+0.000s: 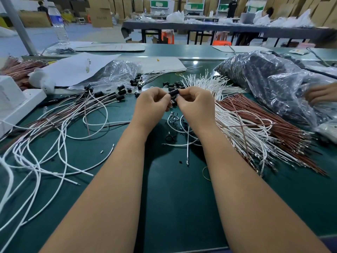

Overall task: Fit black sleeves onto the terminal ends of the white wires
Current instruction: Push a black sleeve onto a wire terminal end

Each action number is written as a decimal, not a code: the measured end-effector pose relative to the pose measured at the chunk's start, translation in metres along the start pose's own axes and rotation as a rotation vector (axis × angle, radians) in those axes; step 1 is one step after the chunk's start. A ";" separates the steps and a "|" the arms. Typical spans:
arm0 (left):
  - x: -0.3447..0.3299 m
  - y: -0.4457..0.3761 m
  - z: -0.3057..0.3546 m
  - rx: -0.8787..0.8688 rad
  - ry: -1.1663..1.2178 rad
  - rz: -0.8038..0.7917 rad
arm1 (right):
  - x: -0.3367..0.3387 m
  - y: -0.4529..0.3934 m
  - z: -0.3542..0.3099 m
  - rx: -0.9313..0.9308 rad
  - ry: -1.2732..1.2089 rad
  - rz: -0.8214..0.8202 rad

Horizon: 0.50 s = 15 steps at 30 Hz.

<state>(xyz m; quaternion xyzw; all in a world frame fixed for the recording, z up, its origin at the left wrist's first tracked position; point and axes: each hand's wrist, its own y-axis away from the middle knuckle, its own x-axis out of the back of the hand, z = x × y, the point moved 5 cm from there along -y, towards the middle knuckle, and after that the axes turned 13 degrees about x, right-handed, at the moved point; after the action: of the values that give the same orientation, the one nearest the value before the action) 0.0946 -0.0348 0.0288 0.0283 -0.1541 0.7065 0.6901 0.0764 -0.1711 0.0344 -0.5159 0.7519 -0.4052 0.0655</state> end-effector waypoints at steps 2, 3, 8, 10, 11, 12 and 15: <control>0.000 -0.001 -0.001 0.030 0.016 0.002 | 0.001 0.001 -0.002 0.042 0.024 0.012; 0.001 -0.001 -0.002 0.051 0.035 0.002 | 0.002 0.001 -0.003 0.059 0.034 0.019; 0.003 -0.003 -0.002 0.104 0.068 -0.053 | 0.002 0.000 -0.004 0.071 0.054 0.038; 0.003 -0.003 -0.002 0.110 0.086 -0.100 | 0.003 -0.001 -0.002 0.042 0.021 0.057; 0.003 -0.004 -0.001 0.110 0.101 -0.124 | 0.004 -0.001 -0.001 0.023 -0.012 0.065; 0.004 -0.004 0.000 0.108 0.117 -0.151 | 0.004 -0.002 0.000 0.008 -0.039 0.068; 0.008 -0.005 0.000 0.117 0.162 -0.203 | 0.002 -0.003 -0.001 0.005 -0.065 0.053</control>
<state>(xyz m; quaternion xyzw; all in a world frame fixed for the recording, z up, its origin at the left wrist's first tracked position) 0.0988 -0.0266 0.0317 0.0269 -0.0529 0.6407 0.7655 0.0774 -0.1726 0.0378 -0.5086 0.7618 -0.3881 0.1020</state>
